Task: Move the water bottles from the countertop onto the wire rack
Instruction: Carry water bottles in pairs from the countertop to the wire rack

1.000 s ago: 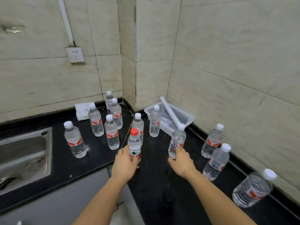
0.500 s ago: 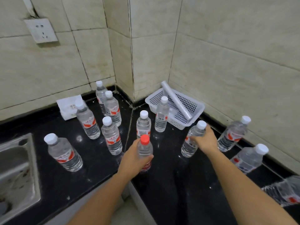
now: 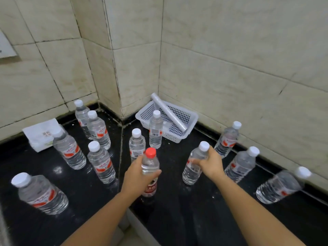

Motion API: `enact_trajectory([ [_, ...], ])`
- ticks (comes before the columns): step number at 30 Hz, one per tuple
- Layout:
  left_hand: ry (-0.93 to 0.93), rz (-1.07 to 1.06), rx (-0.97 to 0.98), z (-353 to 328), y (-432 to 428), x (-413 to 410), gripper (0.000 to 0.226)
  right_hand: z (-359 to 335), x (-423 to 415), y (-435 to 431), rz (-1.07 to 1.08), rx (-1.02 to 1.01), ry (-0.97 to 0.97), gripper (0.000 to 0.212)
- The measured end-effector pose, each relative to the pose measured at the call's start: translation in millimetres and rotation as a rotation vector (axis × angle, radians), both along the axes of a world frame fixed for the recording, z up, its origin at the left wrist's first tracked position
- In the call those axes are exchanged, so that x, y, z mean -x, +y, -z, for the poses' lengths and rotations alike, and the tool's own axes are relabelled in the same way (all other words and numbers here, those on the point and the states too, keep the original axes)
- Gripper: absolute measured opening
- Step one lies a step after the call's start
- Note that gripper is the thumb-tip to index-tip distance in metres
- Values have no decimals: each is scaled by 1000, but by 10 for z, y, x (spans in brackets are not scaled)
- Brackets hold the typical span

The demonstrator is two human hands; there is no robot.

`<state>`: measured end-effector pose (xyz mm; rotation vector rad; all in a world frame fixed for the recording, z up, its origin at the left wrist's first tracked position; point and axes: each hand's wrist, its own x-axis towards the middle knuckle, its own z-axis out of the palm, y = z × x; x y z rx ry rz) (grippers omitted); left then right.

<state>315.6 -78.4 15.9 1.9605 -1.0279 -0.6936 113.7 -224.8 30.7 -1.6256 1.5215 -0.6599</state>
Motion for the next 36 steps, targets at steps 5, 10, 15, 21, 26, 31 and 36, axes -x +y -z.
enact_trajectory([
  [5, -23, 186, 97, -447, -319, 437, 42, -410, 476, 154, -56, 51, 6, 51],
  [10, -60, 355, 170, -830, -516, 1177, 51, -901, 1189, 416, 10, 135, -9, 49],
  [15, -63, 474, 249, -1166, -473, 2197, 52, -1332, 2249, 892, 99, 198, 16, 39],
  [21, 40, 600, 303, -1367, 13, 3793, 40, -1722, 3841, 1750, 234, 231, 69, 47],
  [26, 60, 725, 324, -1509, 606, 5236, 52, -1889, 5185, 2670, 366, 267, 139, 48],
  [31, 137, 904, 320, -1768, 1109, 6569, 54, -2156, 6342, 3493, 519, 305, 185, 55],
  [36, 200, 1056, 376, -2175, 1344, 7794, 69, -2508, 7427, 4046, 667, 388, 181, 50],
])
